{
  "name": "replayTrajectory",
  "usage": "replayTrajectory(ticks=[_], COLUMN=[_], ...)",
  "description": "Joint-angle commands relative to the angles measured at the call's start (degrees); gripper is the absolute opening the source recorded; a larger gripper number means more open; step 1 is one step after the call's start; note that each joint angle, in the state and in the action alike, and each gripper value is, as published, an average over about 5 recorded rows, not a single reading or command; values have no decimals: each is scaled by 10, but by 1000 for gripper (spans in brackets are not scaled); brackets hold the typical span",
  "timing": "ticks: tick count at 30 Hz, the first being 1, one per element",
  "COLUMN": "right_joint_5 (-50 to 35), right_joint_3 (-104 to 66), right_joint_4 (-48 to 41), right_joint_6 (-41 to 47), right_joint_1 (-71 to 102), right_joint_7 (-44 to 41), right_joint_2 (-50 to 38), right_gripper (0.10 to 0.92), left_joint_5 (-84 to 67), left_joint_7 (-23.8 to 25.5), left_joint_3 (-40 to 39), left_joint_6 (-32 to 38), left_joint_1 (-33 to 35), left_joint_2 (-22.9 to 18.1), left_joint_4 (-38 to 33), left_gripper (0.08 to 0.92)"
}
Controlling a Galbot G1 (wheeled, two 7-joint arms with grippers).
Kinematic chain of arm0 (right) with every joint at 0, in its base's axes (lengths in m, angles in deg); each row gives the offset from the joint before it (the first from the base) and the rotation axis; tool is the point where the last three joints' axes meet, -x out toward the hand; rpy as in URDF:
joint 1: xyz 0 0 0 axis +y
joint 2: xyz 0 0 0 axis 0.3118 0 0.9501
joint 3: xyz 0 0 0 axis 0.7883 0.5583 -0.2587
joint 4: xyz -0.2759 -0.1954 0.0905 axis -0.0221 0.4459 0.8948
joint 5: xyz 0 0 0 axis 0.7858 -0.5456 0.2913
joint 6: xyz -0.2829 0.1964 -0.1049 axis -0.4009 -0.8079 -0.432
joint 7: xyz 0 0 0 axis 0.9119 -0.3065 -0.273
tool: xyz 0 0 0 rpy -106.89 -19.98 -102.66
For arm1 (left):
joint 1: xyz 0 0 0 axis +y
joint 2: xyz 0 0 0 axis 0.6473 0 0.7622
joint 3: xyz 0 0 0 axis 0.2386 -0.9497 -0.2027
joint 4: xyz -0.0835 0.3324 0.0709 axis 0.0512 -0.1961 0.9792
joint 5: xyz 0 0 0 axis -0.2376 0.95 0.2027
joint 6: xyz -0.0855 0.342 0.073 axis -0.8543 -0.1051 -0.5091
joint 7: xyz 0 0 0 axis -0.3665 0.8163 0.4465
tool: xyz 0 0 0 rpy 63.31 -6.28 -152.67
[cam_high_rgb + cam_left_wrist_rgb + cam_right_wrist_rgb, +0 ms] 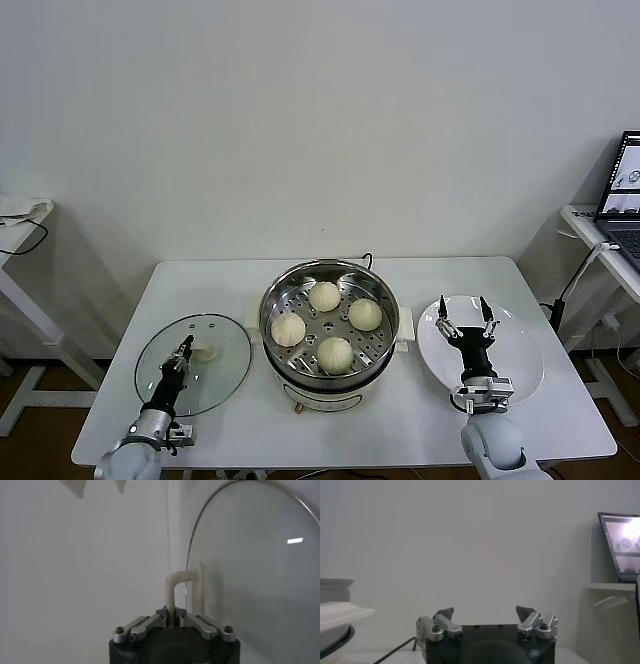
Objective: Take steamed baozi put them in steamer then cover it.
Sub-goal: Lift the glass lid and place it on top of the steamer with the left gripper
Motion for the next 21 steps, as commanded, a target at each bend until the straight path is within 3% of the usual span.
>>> replayTrajectory(ticks=[1,6,11,16,21], right_joint_5=[0,0,-2,-5,-7], right_joint_3=[-3,-6,-15,-25,-35], right_joint_4=[1,4,11,10,5], right_joint_6=[-3,-5,-5,-7,-11], right_joint_1=[3,5,10,16,20], right_joint_7=[-2,-4,-4,-7,-9], right_joint_2=[3,5,5,4,6], right_gripper=[823,823,823,823,823], left_joint_5=[-35,-66,-101,-108,-116], left_joint_7=[-11,20,70,122,167], left_joint_3=[58,108,85,-42,-223], left_joint_6=[-3,-21,-59,-127,-226], left_joint_1=[51,68,69,42,-14], left_joint_2=[34,69,97,110,94], left_joint_4=[-170,-295,-431,-517,-528], left_gripper=[193,193,193,193,193])
